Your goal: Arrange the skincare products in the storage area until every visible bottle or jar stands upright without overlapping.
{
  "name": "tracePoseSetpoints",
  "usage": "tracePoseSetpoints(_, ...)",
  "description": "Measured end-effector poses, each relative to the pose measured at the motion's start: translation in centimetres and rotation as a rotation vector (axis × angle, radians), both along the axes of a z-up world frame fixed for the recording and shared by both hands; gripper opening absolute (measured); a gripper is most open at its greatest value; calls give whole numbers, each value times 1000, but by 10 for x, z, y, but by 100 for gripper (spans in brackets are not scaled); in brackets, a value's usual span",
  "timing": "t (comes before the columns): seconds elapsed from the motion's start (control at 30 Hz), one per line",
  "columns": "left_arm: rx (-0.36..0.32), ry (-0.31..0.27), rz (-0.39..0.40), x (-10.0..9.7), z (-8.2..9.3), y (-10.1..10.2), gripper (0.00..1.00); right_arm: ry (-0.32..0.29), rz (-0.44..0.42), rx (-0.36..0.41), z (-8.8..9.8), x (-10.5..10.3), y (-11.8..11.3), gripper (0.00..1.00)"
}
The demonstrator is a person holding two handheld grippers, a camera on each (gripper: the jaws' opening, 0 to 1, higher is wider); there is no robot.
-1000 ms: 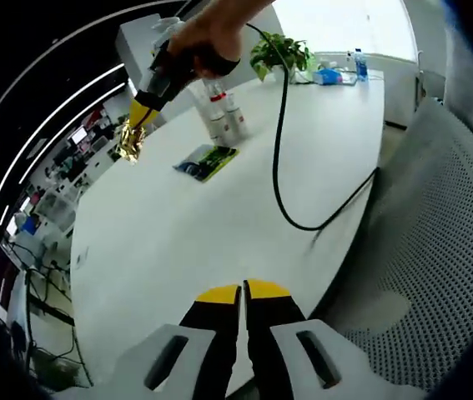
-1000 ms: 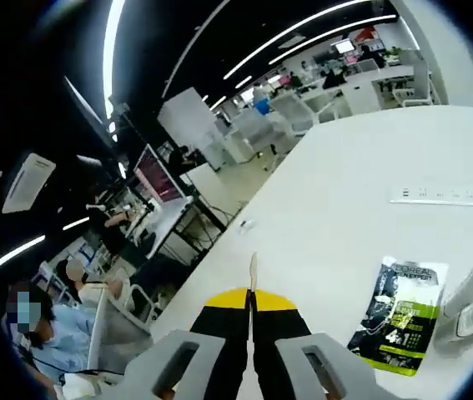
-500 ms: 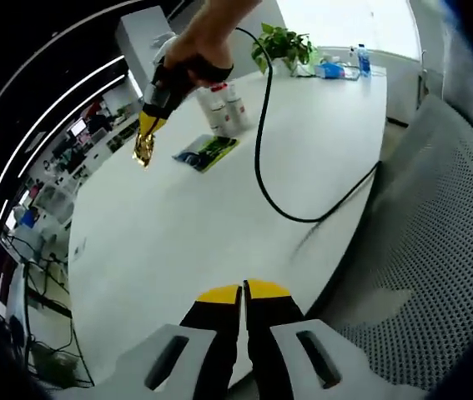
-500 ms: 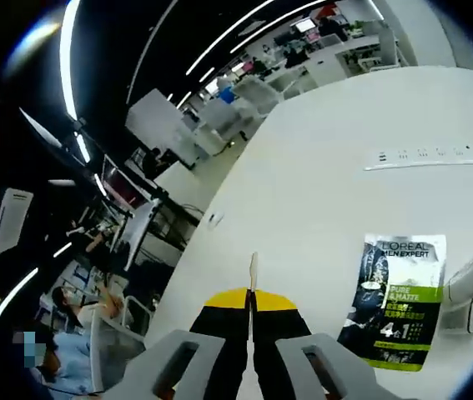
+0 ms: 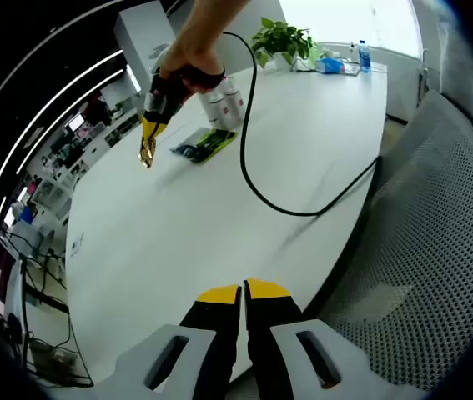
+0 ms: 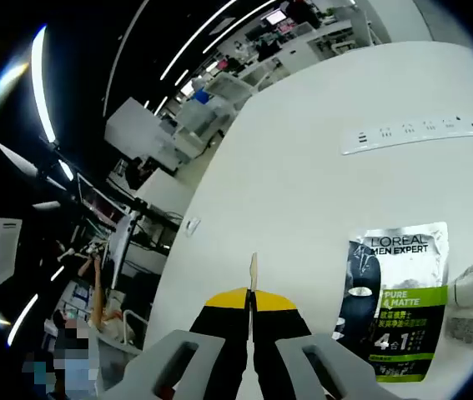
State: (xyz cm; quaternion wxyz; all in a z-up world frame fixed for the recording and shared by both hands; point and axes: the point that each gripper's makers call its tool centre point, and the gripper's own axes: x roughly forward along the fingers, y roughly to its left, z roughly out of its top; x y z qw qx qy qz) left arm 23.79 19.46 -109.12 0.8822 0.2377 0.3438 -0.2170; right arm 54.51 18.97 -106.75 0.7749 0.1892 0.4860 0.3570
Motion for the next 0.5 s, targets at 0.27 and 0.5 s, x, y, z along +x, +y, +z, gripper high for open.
tracePoseSetpoints(0.27,2,30,11,-2,-6,3,0,18,19,-75,-28,10,-3,0)
tracePoseSetpoints(0.5,8,55,20,-5,-11,5,0,28,12,-129,-46,21,-9,0)
